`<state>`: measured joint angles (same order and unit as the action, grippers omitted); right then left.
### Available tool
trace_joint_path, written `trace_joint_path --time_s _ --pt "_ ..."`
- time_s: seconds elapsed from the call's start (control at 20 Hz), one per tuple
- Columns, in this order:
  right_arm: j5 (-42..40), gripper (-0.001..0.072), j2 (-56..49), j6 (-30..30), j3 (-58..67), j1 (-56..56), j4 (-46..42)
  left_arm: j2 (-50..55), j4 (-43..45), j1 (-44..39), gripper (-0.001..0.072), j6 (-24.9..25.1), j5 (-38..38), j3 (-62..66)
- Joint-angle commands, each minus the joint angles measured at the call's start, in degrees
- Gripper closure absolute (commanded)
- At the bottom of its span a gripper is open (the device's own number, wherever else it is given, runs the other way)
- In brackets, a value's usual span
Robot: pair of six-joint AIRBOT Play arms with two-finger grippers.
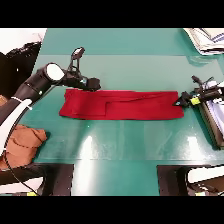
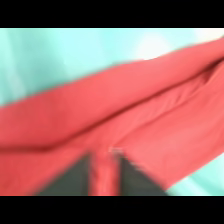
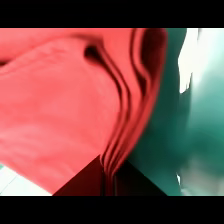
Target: Fold the shirts.
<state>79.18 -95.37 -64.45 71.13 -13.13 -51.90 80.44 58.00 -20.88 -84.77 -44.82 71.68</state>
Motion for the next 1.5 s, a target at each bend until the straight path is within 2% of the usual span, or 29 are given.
trace_joint_path --time_s 0.0,0.25,0.45,0.75,0.95,1.1,1.35,1.45 --pt "5.18 0.0693 4.83 -1.77 5.09 1.25 1.36 2.45 -2.34 -3.56 0.0681 0.96 8.85 2.36" --pt "8.96 0.0693 10.75 -10.67 17.27 7.1 1.38 16.87 -2.78 -8.83 0.0682 0.74 -1.73 18.14" --pt "11.54 0.0693 11.13 -15.13 26.56 14.23 1.4 27.71 -3.63 -13.11 0.0681 0.72 -8.94 27.26" --pt "9.31 0.0694 11.1 -18.16 36.17 23.74 1.33 34.25 -8.52 -14.84 0.0681 -0.02 -9.22 28.37" --pt "8.83 0.0693 11.1 -18.21 37.13 27.87 1.33 34.36 -8.28 -14.6 0.0681 -0.31 -8.59 28.5" --pt "7.19 0.0693 11.1 -17.05 37.13 29.86 1.36 33.51 -7.45 -12.13 0.0682 -0.33 -13.7 30.91" --pt "3.89 0.0693 10.01 -16.94 37.13 34.53 1.81 23.19 7.39 -2.78 0.0682 -0.57 -20.76 32.24" --pt "0.98 0.0693 7.93 -14.69 37.13 38.4 6.73 17.9 12.04 3.34 0.0681 -0.44 -23.63 32.24"
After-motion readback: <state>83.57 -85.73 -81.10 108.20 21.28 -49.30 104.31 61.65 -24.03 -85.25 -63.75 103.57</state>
